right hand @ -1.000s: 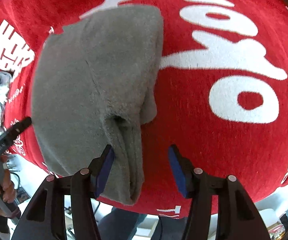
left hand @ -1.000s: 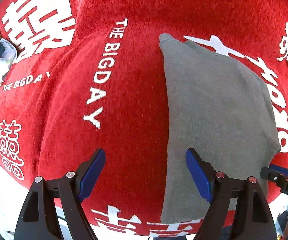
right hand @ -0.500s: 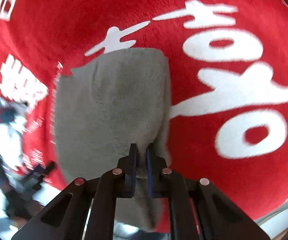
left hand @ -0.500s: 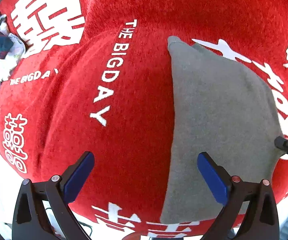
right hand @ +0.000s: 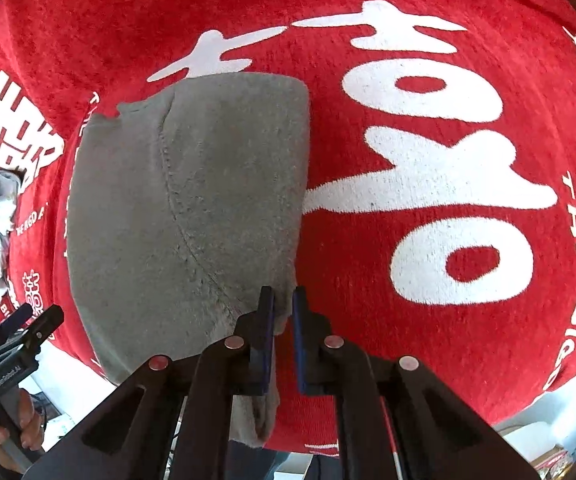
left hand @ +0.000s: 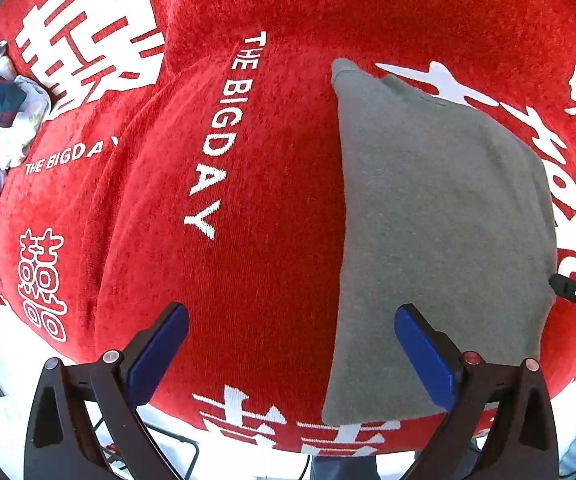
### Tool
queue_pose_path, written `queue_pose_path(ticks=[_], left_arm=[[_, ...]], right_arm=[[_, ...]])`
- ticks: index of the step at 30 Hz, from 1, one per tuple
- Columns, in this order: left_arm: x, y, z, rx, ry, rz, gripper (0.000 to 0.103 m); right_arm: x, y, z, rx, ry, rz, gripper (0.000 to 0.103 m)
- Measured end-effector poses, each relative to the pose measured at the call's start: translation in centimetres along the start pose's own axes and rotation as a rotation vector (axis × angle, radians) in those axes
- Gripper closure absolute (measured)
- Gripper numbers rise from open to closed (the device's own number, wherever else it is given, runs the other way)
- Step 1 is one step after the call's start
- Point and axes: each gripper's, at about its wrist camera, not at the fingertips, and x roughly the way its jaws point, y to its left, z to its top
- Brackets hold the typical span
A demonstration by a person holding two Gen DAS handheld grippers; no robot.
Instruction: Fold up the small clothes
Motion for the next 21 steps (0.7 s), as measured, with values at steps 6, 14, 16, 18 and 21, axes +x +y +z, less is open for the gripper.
queue_pose_path(ticks=[6,14,16,18,21], left_arm=[[-0.5,-0.1,0.2,0.007,0.016,0.006,0.000],[-1.5,0.0,0.6,0.019,0.027,0.010,0.000],[-1.9,0.1,0.7,0.022,0.027,0.010,0.000],[-2.4,0.1,0.8,0.027,0.027,0.017,0.000],[-3.2,0.2,0.9,0.028,0.030,0.014,0.000]], right_arm=[[-1.2,0.4,-0.4,0.010,0.002,0.003,0.093],[-2.7,1.4,-1.1,0.014,0.006,0.004,0.093],[-3.3,1.8,-1.6,0.011,0.009,0.006,0.093],[-3.8,2.2,-1.9,0.001,0.011,0.001,0.093],[-4.8,2.7,-2.5,0.000,0.018,0.002,0.093]])
